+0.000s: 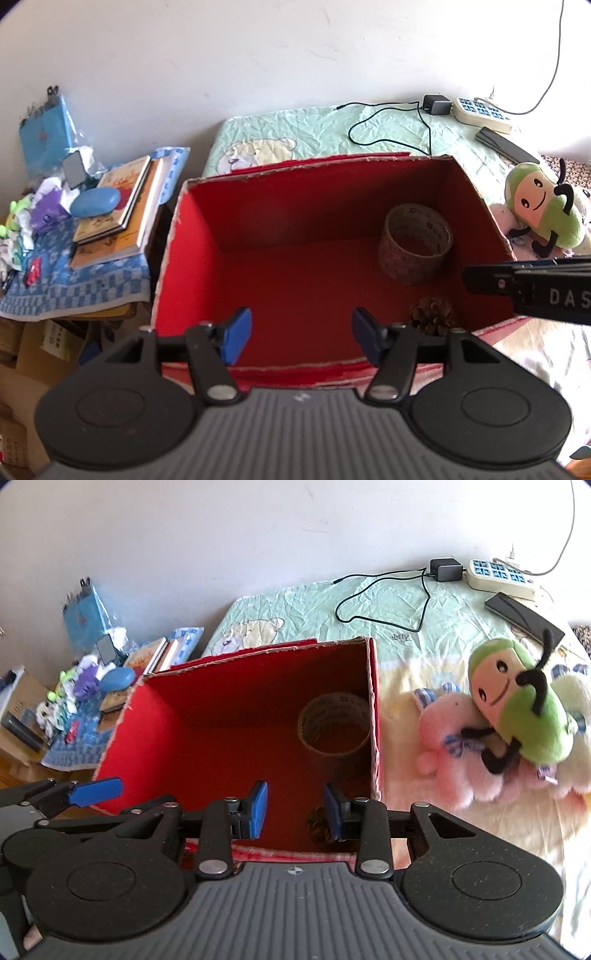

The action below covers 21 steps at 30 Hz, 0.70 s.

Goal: Organize objects
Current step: 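Withdraw the right gripper from the box toward the orange gourd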

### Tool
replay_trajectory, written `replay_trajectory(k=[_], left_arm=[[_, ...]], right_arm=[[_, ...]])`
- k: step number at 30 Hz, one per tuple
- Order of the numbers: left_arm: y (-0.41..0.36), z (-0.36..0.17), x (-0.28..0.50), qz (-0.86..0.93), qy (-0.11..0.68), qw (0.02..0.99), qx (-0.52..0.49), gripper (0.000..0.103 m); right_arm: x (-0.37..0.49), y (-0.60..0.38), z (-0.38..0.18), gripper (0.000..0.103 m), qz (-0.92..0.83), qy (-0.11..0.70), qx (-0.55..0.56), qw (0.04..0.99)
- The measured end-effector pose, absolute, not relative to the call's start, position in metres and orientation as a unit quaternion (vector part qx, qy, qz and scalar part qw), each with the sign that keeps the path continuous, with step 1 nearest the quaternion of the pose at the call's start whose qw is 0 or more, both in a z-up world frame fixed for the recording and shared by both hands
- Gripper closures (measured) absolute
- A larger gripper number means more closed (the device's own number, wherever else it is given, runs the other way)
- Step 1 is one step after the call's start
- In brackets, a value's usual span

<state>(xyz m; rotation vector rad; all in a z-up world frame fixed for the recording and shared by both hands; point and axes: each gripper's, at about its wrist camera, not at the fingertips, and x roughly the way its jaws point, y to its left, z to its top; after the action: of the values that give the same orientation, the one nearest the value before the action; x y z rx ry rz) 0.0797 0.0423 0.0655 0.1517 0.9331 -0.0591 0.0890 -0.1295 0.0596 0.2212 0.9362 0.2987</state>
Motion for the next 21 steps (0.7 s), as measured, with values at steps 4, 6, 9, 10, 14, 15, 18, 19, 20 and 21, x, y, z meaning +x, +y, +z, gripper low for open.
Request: replay_trajectory(k=[4,6,9,10,14,15,18,19,20,21], left_arm=[[0.036,0.07,0.068,-0.019,0.446,0.891,0.077,0.037],[0.032,0.071,0.062,-0.013,0.444,0.892,0.082,0.035],[0.027,0.073,0.053,-0.001,0.446,0.891,0.086,0.034],[0.026,0.073,0.051,0.002,0.447,0.89,0.086,0.034],[0.022,0.072,0.042,0.02,0.454,0.886,0.091,0.034],[0.021,0.072,0.039,0.024,0.455,0.886,0.092,0.034],[0.02,0.07,0.03,0.032,0.457,0.884,0.091,0.034],[0.02,0.07,0.028,0.034,0.459,0.883,0.089,0.034],[0.019,0.069,0.025,0.036,0.461,0.882,0.088,0.034],[0.019,0.068,0.023,0.039,0.463,0.881,0.088,0.033]], right_arm=[[0.074,-0.131,0.063,0.067,0.149,0.438,0.099,0.881],[0.067,-0.132,0.064,0.067,0.153,0.435,0.093,0.882],[0.058,-0.135,0.064,0.066,0.155,0.429,0.091,0.885],[0.055,-0.135,0.064,0.065,0.155,0.426,0.089,0.887],[0.042,-0.137,0.063,0.063,0.155,0.415,0.078,0.893],[0.039,-0.138,0.063,0.06,0.156,0.413,0.077,0.894],[0.033,-0.14,0.062,0.059,0.158,0.41,0.08,0.895],[0.031,-0.142,0.061,0.059,0.16,0.41,0.081,0.894],[0.03,-0.143,0.061,0.059,0.162,0.412,0.083,0.893],[0.029,-0.143,0.06,0.059,0.163,0.414,0.085,0.892]])
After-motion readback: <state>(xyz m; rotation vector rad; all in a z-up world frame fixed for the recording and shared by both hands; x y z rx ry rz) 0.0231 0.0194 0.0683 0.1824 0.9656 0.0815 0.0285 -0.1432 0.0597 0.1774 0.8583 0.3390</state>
